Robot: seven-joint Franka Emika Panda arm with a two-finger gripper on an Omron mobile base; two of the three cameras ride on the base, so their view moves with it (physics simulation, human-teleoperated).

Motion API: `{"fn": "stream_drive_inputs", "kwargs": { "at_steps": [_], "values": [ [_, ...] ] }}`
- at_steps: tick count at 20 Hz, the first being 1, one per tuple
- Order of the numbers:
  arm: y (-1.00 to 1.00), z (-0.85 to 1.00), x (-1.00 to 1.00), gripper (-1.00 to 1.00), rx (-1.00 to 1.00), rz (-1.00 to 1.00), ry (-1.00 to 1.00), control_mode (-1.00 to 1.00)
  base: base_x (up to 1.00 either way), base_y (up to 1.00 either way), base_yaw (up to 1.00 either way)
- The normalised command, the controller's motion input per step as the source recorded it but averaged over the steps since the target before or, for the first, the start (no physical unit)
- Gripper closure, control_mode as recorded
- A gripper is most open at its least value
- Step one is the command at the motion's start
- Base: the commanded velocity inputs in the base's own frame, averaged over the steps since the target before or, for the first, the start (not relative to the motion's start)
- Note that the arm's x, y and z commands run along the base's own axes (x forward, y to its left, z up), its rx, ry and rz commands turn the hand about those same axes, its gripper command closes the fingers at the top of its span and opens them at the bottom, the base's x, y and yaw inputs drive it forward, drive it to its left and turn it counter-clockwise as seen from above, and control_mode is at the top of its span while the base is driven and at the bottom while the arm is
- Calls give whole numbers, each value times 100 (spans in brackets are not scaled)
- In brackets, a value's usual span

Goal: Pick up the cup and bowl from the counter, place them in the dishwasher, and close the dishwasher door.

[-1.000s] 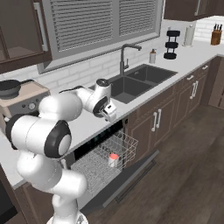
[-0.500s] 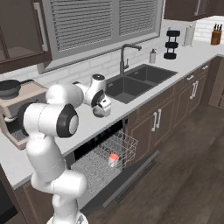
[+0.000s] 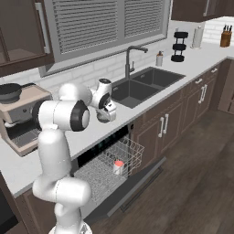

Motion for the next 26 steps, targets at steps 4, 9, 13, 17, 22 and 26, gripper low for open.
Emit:
{"fn": "stream_drive_inputs", "kwargs": {
  "at_steps": [4, 9, 13, 17, 22, 26],
  "values": [
    [0, -29, 32, -100, 0, 0, 6, -100, 0, 0, 0],
    [0, -25, 39, -100, 0, 0, 0, -100, 0, 0, 0],
    [-1, -21, 49, -100, 0, 0, 0, -100, 0, 0, 0],
    [-2, -31, 45, -100, 0, 0, 0, -100, 0, 0, 0],
    [0, -42, 28, 100, 0, 0, 2, -100, 0, 0, 0],
    [0, -54, 1, 100, 0, 0, 6, -100, 0, 0, 0]
  ]
}}
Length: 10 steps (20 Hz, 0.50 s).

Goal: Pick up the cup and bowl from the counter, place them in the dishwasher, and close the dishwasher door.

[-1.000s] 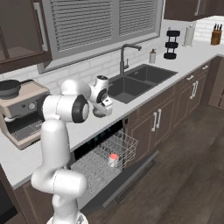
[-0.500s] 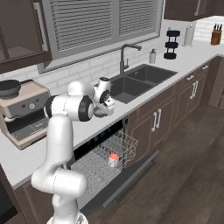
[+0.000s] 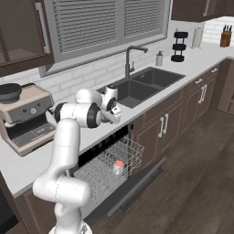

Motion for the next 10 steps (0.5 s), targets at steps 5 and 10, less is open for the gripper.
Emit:
{"fn": "stream_drive_inputs", "kwargs": {
  "at_steps": [5, 10],
  "values": [
    [0, -44, 2, 100, 0, 0, 4, -100, 0, 0, 0],
    [0, -2, 0, 100, 0, 0, 0, -100, 0, 0, 0]
  ]
}}
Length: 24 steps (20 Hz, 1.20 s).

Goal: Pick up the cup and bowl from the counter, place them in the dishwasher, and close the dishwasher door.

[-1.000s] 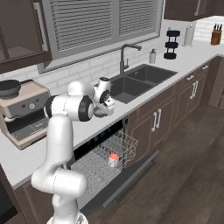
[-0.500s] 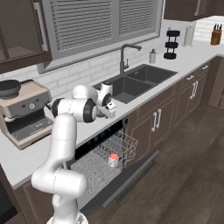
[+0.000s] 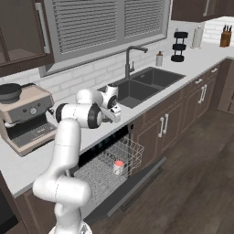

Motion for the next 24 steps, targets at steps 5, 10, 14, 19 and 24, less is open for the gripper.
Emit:
{"fn": "stream_drive_inputs", "kwargs": {
  "at_steps": [5, 10, 14, 19, 24],
  "values": [
    [-21, 28, -29, 100, 0, 0, -6, -100, 0, 0, 0],
    [-33, 21, -93, 100, 2, 3, -22, -100, 0, 0, 0],
    [-42, -10, -100, 100, 0, 5, -24, -100, 0, 0, 0],
    [-41, -11, -100, 100, 0, 3, -25, -100, 0, 0, 0],
    [-57, -3, -94, 100, 10, 5, -3, -100, 0, 0, 0]
  ]
}}
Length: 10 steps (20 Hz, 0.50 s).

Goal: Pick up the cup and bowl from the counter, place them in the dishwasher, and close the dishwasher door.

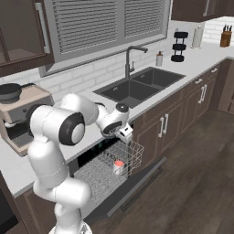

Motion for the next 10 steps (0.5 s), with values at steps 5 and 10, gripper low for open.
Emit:
{"fn": "stream_drive_inputs", "kwargs": {
  "at_steps": [5, 10],
  "values": [
    [-56, -53, -17, 100, 17, 11, -8, -100, 0, 0, 0],
    [-58, -60, 34, 100, 20, 17, 0, -100, 0, 0, 0]
  ]
}}
